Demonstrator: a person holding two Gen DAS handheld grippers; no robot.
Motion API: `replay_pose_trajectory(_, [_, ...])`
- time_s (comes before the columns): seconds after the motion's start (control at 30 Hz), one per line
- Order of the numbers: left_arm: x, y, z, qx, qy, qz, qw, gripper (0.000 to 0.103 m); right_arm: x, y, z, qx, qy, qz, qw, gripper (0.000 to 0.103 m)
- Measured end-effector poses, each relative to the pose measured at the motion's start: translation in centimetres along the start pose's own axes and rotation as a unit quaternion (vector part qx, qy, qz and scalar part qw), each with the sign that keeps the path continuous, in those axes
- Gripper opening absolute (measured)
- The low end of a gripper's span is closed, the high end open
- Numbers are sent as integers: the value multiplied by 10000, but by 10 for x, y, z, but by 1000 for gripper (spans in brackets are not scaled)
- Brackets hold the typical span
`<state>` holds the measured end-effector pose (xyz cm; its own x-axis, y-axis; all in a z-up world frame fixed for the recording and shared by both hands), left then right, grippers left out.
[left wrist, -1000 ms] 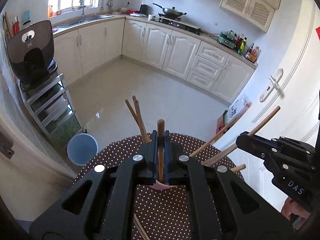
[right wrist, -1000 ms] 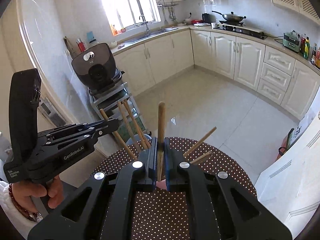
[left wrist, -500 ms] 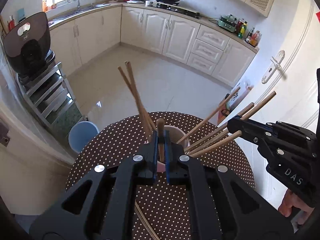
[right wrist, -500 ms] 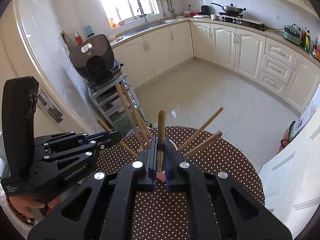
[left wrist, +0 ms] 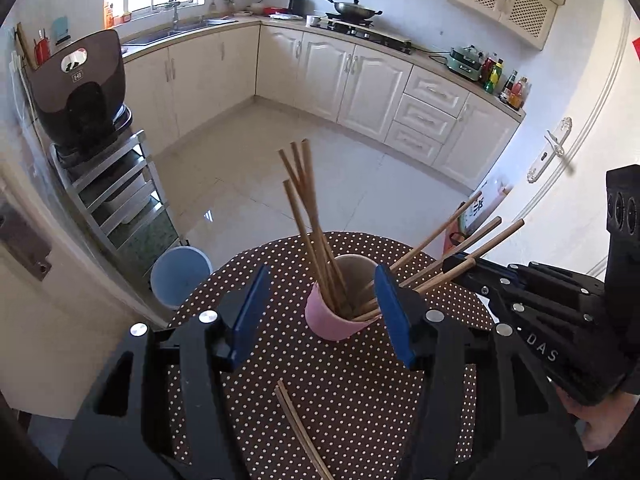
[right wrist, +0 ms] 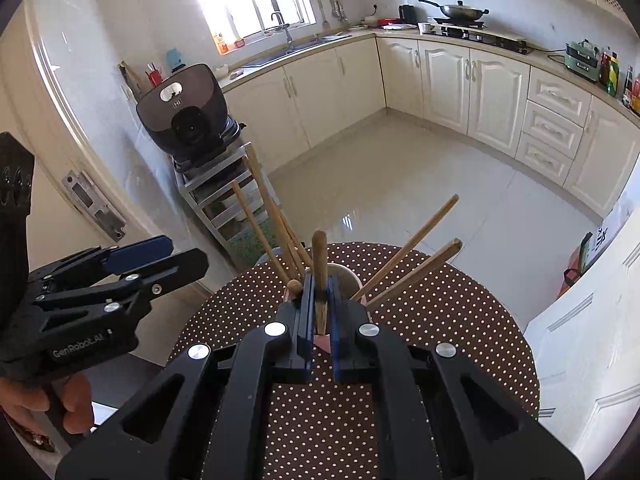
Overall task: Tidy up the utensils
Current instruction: 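Open the left tool over the pink cup while the right tool opens too, then lower both open tools toward the remaining chopsticks on the table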
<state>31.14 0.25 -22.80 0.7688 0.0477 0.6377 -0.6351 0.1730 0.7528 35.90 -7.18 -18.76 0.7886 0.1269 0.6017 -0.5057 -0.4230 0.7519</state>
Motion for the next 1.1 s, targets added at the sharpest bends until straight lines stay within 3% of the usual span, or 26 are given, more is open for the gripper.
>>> replay_pose_trajectory(0.73, [-26,39,-18,156,5,157,9998,70,-24,34,-26,60,-235,134,9996,9])
replay_pose_trajectory(1.1, [-62,23,-32,201,77,-308,9993,71,-63,12,-42,102,-246,-360,9990,11])
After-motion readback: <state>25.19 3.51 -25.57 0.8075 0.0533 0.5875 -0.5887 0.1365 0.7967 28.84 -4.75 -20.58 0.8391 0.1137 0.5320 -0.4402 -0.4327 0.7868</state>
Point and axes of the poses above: each gripper's, at about its wrist camera, not at the fingertips, and y roughly against the way its jaws point, z to its right, x to its top, the point moved 10 cm from there along -y, roughly the way its jaws point
